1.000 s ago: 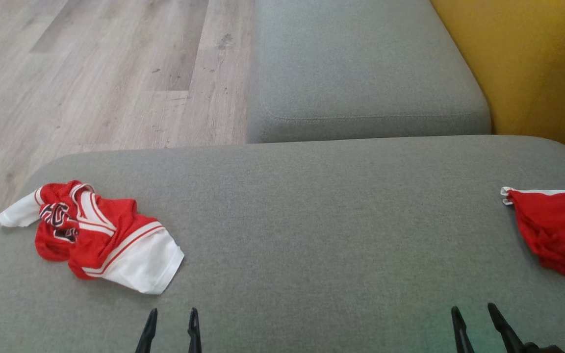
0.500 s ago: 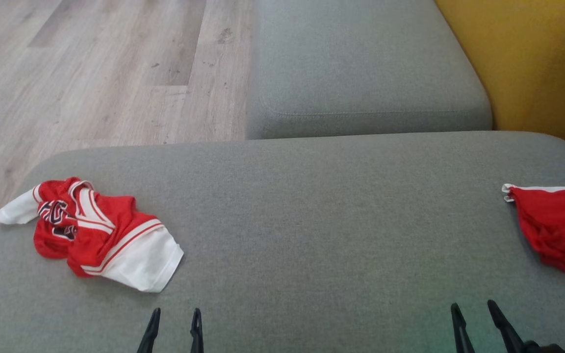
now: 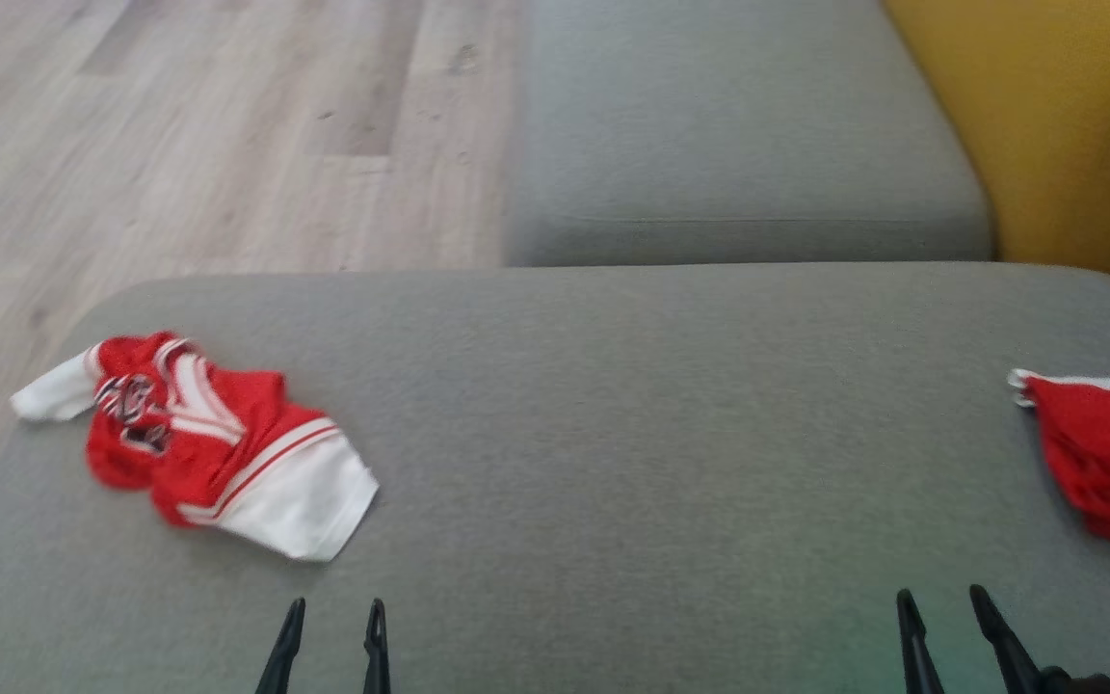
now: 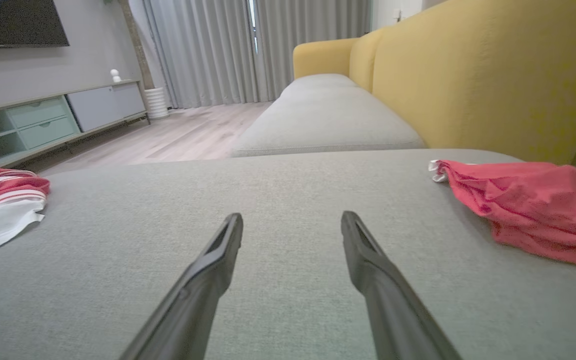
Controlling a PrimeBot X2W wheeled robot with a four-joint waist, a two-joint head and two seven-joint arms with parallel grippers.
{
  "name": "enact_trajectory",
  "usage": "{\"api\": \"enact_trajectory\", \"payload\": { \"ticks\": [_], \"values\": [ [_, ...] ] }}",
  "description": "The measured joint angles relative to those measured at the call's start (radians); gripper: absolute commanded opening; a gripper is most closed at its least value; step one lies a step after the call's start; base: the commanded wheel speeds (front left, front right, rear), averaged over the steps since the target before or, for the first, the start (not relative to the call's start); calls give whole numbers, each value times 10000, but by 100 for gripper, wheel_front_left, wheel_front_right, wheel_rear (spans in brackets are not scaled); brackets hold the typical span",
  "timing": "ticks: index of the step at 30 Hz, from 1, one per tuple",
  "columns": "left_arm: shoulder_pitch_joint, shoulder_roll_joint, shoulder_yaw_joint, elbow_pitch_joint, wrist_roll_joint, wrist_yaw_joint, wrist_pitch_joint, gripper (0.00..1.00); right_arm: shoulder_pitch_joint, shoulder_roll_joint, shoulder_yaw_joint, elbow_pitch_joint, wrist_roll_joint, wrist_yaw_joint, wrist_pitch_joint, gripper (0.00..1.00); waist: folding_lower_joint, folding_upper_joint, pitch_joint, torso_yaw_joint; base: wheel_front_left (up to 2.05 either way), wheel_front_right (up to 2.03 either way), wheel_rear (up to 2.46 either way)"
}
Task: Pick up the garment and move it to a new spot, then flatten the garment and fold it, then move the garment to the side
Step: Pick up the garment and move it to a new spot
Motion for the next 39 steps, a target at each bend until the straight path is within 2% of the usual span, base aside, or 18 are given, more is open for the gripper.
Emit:
{"api": "enact_trajectory", "payload": {
  "ticks": [6, 16, 20, 24, 29, 34, 37, 39],
  "values": [
    [-311, 21, 161, -50, 303, -146, 0, 100, -9, 98, 31, -77, 15, 0, -2, 100, 0, 0, 178, 938, 0, 0, 0],
    [-622, 215, 708, -349, 456, -215, 0, 100, -690, 194, -10, -121, 107, 0, -2, 100, 0, 0, 707, 3150, 0, 0, 0],
    [-664, 205, 859, -577, 456, -211, 0, 100, -1121, 132, 54, -123, 107, 0, -2, 100, 2, 0, 1140, 3627, 0, 0, 0],
    [-877, 199, 963, -646, 454, -236, 0, 100, -1231, 23, 35, -128, 207, 0, -2, 100, 1, 0, 1439, 3895, 0, 0, 0],
    [-1859, 238, 953, -640, 456, -677, 0, 100, -1204, -290, -61, -311, 180, 0, -2, 100, 0, 0, 1709, 4071, 0, 0, 0],
    [-4008, 337, 941, -221, 485, -1099, -2, 100, -1290, -1103, -59, -702, 178, 0, -4, 100, 0, 0, 2390, 3928, 0, 0, 0],
    [-5705, 337, 878, 802, 556, -1290, 82, 100, -1645, -1693, -84, -832, 180, 0, -4, 100, 3, 0, 3026, 3726, 0, 0, 0],
    [-6879, 316, 744, 1708, 573, -1369, 656, 100, -1944, -2046, -88, -938, 186, 0, -4, 100, 3, 0, 3456, 3592, 0, 0, 0]
  ]
}}
